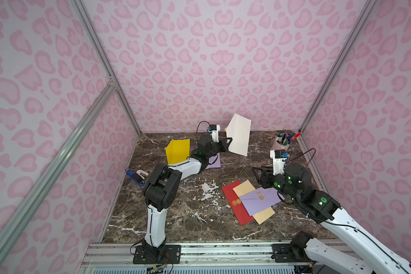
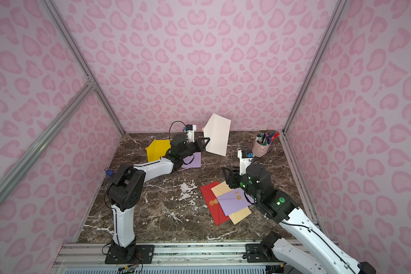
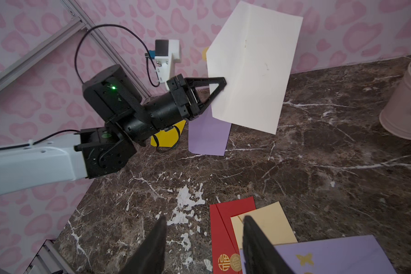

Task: Open the envelope
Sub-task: Place the envelope at the center of the board.

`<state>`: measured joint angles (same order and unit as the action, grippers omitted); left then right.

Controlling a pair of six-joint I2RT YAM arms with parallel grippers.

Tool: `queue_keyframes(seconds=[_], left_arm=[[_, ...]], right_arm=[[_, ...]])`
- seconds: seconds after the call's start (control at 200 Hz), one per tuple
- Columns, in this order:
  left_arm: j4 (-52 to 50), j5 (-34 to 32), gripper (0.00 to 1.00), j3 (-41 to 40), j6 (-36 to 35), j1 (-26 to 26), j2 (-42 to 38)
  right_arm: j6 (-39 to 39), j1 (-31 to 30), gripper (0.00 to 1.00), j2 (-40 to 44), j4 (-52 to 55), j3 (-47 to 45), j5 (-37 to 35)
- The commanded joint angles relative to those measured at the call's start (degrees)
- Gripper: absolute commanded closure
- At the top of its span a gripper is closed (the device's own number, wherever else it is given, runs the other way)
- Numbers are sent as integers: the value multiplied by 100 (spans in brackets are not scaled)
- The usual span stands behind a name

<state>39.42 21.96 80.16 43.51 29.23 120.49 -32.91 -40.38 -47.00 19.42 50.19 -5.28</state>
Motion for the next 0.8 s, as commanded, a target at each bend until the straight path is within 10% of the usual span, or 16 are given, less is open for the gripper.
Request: queue_keyframes(seconds=[0.0,0.795], left_arm=[[140,140,96,272,428,62,404],[258,-657,96,378,1535,113,1658]], right_arm=[[-91,-9,48,73,90,-20,-158],[-152,-110,48,-46,32,-2,-70]])
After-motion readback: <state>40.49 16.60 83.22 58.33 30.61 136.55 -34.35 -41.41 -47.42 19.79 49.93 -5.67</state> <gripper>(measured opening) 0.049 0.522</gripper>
